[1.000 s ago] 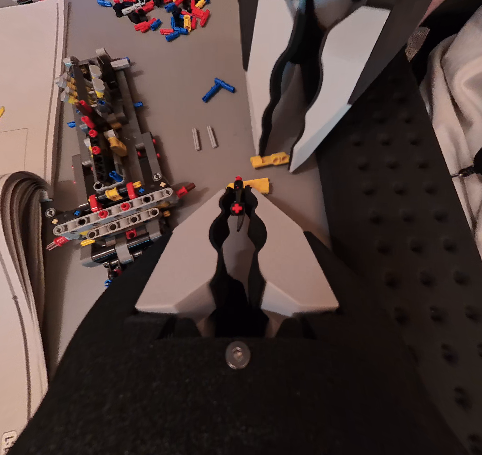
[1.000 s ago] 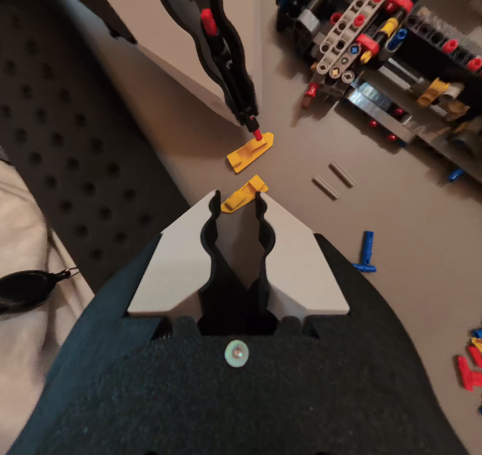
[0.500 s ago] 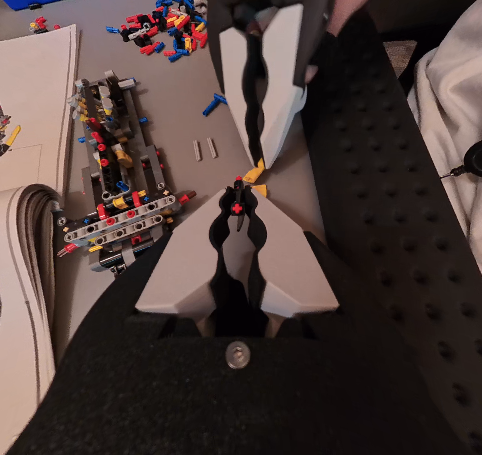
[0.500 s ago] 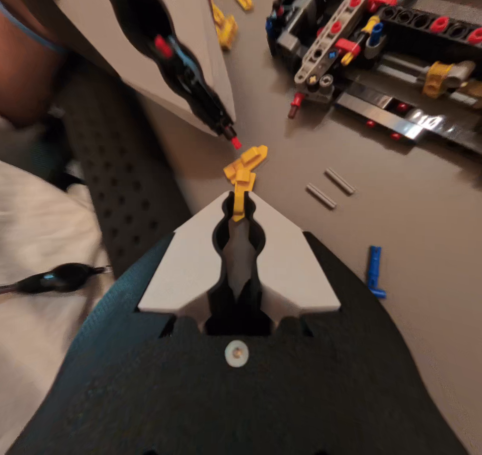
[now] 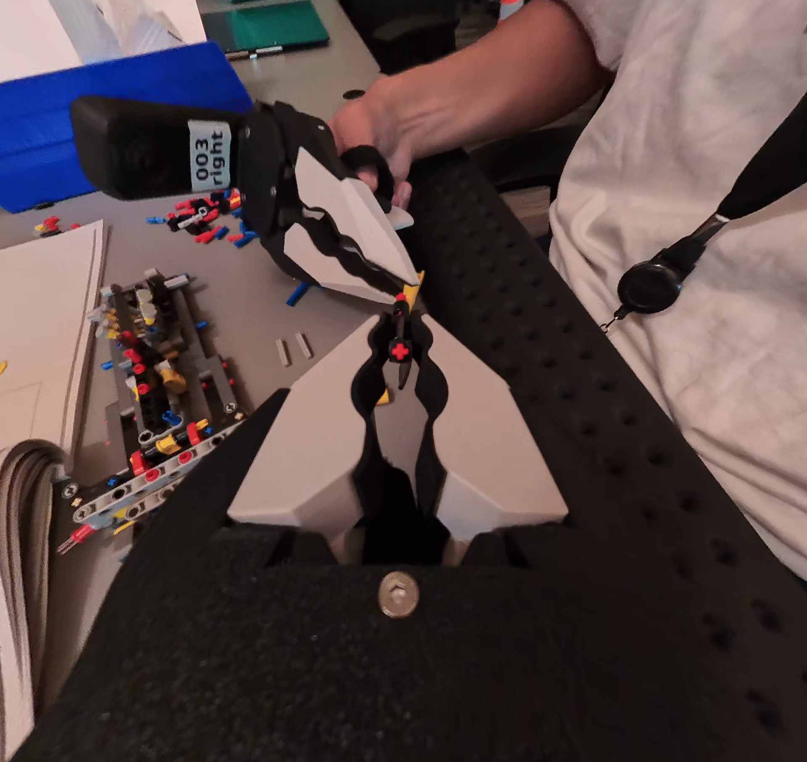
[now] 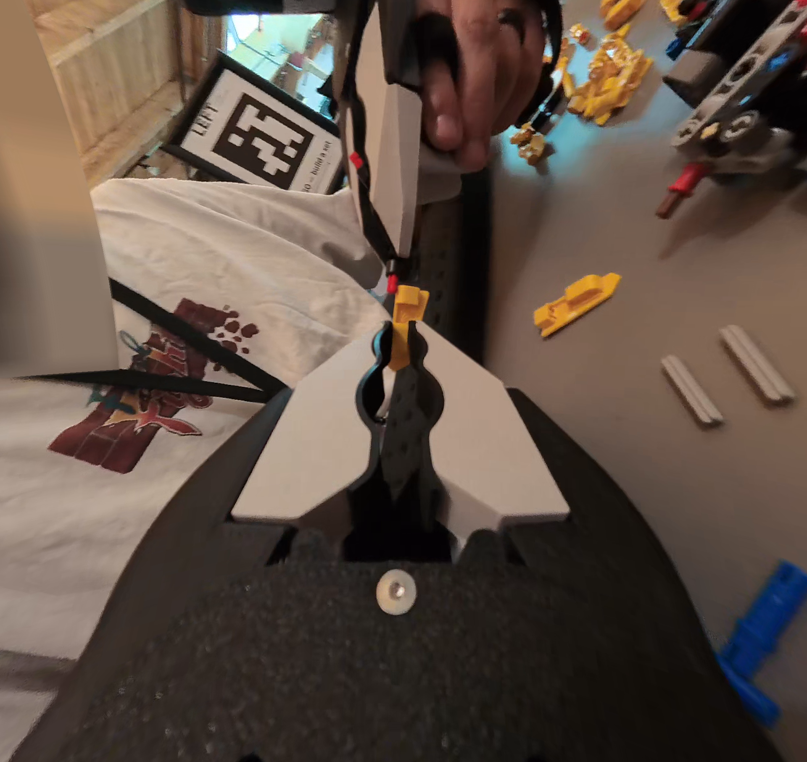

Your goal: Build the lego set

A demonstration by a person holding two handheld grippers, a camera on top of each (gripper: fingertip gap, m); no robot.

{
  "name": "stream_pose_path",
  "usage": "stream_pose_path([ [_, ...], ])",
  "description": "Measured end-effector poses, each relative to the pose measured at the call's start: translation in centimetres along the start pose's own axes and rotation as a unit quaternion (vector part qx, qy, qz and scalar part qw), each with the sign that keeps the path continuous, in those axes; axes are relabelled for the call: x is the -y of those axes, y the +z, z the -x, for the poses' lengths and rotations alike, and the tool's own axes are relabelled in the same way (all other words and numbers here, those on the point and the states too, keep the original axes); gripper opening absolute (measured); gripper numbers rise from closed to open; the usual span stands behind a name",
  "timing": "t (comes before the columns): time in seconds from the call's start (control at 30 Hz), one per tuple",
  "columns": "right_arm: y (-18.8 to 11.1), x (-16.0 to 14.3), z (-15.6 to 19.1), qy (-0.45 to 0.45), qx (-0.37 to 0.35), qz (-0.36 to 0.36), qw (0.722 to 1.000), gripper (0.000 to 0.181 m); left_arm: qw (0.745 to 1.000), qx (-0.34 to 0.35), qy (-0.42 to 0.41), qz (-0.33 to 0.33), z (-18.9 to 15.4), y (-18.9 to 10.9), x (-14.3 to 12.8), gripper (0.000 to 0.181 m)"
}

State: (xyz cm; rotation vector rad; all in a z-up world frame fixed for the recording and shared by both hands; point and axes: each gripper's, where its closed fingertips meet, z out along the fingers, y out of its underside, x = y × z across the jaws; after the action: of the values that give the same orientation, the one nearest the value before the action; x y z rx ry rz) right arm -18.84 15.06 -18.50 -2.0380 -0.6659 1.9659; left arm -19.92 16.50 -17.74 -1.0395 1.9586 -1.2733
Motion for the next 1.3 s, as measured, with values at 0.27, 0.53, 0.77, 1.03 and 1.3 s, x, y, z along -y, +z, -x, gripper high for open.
stream_pose_path([
  [0.27,-0.3,0.2,2.2,-0.015,0.080,0.001,0.997,0.005,1.000,-0.007,0.012,-0.023,-0.5,-0.5,1.0,0.006],
  [0.53,0.1,-0.3,1.7,-0.006,0.068,0.023,0.997,0.005,1.000,-0.016,0.019,-0.017,-1.0,-0.3,0.9,0.006],
  [0.77,0.2,-0.6,1.4,0.006,0.062,0.034,0.997,0.005,1.000,-0.017,0.024,-0.003,-1.1,-0.1,0.6,0.006],
  [1.03,0.2,-0.7,0.6,0.028,0.047,0.039,0.998,0.005,0.999,-0.016,0.023,0.016,-1.0,0.1,-0.1,0.006],
  [1.3,-0.1,0.1,1.7,0.010,0.078,0.009,0.997,0.005,0.999,-0.017,0.002,-0.034,-0.5,-0.3,1.2,0.007],
])
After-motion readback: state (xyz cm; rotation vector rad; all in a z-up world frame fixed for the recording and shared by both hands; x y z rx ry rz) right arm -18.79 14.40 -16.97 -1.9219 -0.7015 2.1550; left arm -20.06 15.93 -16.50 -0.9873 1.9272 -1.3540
